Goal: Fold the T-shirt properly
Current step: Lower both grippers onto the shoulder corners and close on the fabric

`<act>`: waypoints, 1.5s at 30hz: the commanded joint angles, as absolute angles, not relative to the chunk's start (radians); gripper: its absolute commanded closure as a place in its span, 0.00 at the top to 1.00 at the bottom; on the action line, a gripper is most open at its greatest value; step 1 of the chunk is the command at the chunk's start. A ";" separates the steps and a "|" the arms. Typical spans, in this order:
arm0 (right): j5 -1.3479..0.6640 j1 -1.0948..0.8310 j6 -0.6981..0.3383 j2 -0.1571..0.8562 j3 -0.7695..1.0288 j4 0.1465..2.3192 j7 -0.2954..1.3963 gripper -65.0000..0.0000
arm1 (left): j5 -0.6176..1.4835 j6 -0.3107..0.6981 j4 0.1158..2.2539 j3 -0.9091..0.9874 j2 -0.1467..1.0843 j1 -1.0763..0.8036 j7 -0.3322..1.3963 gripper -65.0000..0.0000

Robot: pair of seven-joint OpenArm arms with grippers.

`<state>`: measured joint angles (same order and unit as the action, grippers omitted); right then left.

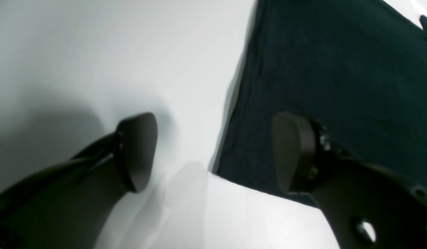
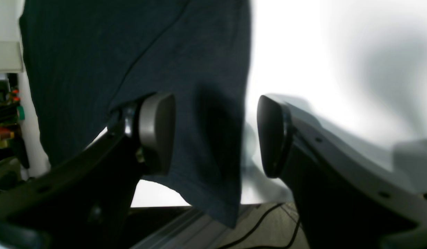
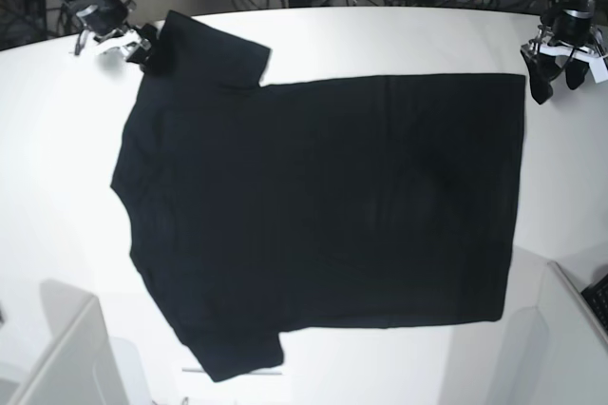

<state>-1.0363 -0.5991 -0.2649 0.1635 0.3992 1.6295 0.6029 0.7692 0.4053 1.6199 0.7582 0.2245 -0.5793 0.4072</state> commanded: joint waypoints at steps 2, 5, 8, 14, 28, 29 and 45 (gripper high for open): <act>-0.980 -0.611 -0.263 0.151 0.400 1.632 0.656 0.55 | 0.783 0.414 1.615 0.768 0.240 -0.590 0.386 0.76; -0.960 -0.610 -0.277 0.130 0.398 1.632 0.665 0.55 | 0.783 0.414 1.607 0.768 0.239 -0.581 0.386 0.76; -0.960 -0.610 -0.277 0.122 0.397 1.632 0.671 0.55 | 0.783 0.414 1.592 0.768 0.239 -0.570 0.386 0.76; -0.958 -0.596 -0.277 0.124 0.397 1.632 0.693 0.55 | 0.783 0.414 1.590 0.762 0.240 -0.567 0.386 0.76; -0.958 -0.550 -0.277 0.131 0.397 1.534 0.694 0.00 | 0.940 0.414 1.471 0.757 0.245 -0.536 0.389 0.76; -0.958 -0.550 -0.277 0.131 0.397 1.529 0.694 0.00 | 0.952 0.414 1.455 0.757 0.245 -0.535 0.395 0.76; -0.958 -0.522 -0.277 0.133 0.406 1.529 0.762 0.00 | 0.952 0.414 1.426 0.605 0.245 -0.460 0.549 0.76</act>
